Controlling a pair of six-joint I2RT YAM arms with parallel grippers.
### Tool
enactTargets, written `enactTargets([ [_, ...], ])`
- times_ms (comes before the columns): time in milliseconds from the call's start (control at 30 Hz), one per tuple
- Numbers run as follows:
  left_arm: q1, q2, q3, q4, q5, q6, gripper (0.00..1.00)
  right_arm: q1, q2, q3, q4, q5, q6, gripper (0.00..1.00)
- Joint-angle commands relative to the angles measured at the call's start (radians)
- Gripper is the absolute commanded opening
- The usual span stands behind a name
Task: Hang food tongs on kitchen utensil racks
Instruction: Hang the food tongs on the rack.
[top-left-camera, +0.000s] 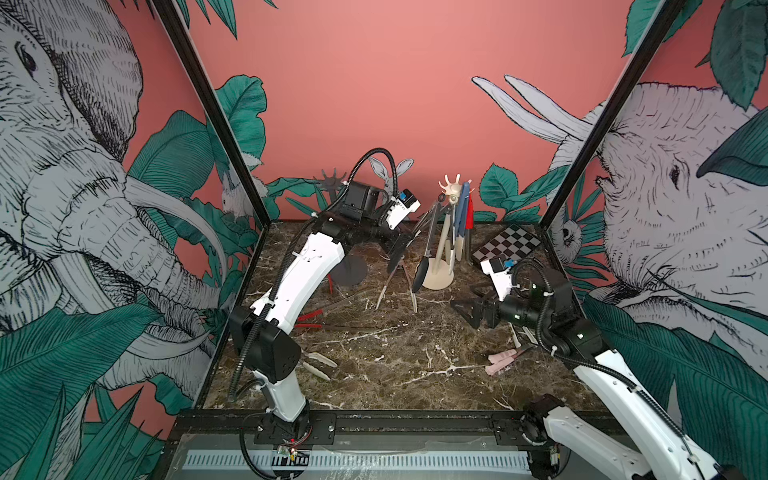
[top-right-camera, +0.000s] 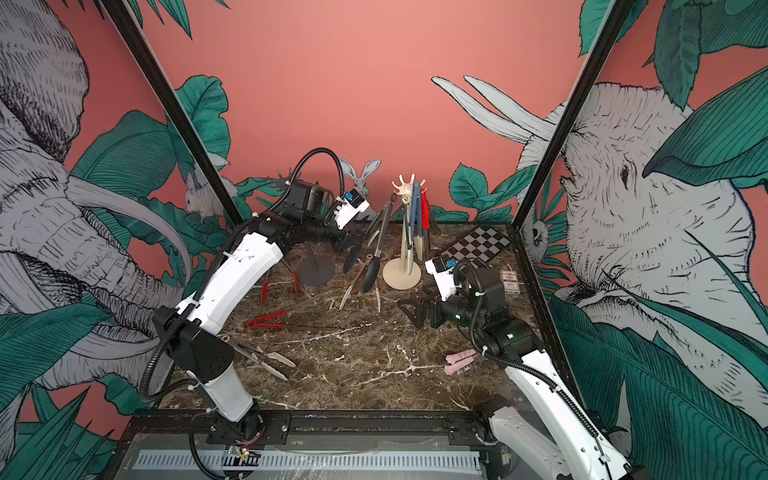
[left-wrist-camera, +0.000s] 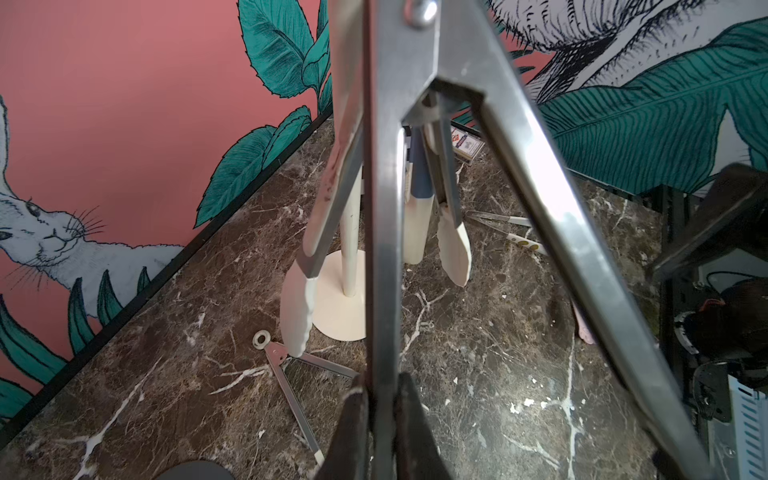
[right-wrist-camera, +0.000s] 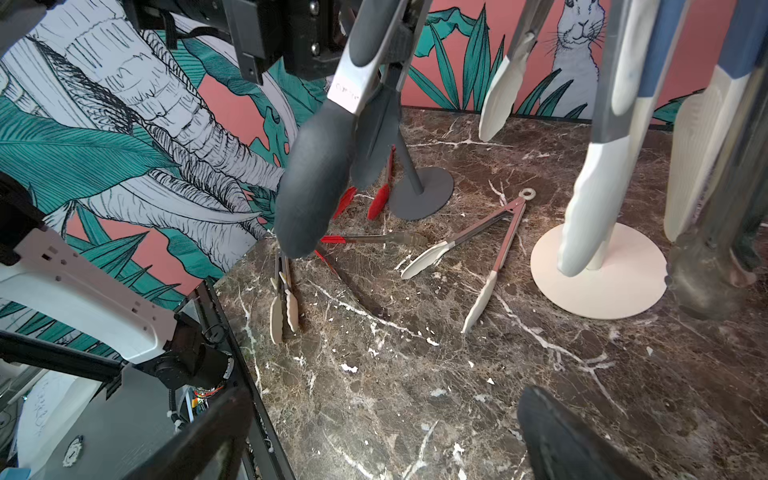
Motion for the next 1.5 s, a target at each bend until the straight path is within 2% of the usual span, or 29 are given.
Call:
enactTargets([
  [0, 0.004, -0.011, 0.044, 0.031, 0.031, 0.002, 0.00, -0.002, -0.005, 0.020, 0.026, -0.019, 0.000, 0.99],
  [300, 0.009, -0.001, 0.055, 0.078, 0.027, -0.017, 0.00, -0.001, 0.003, 0.027, 0.019, -0.026, -0.004, 0.99],
  [533, 0.010, 0.033, 0.103, 0.046, 0.027, -0.011, 0.00, -0.001, 0.008, 0.035, 0.014, -0.028, -0.013, 0.99],
  [1267, 0.010, 0.050, 0.062, 0.013, 0.060, 0.009, 0.00, -0.002, 0.006, 0.030, 0.009, -0.025, -0.003, 0.99],
  [1467, 0.013, 0.042, 0.034, 0.038, 0.065, -0.005, 0.07, -0.002, -0.007, 0.016, 0.014, -0.016, 0.009, 0.99],
])
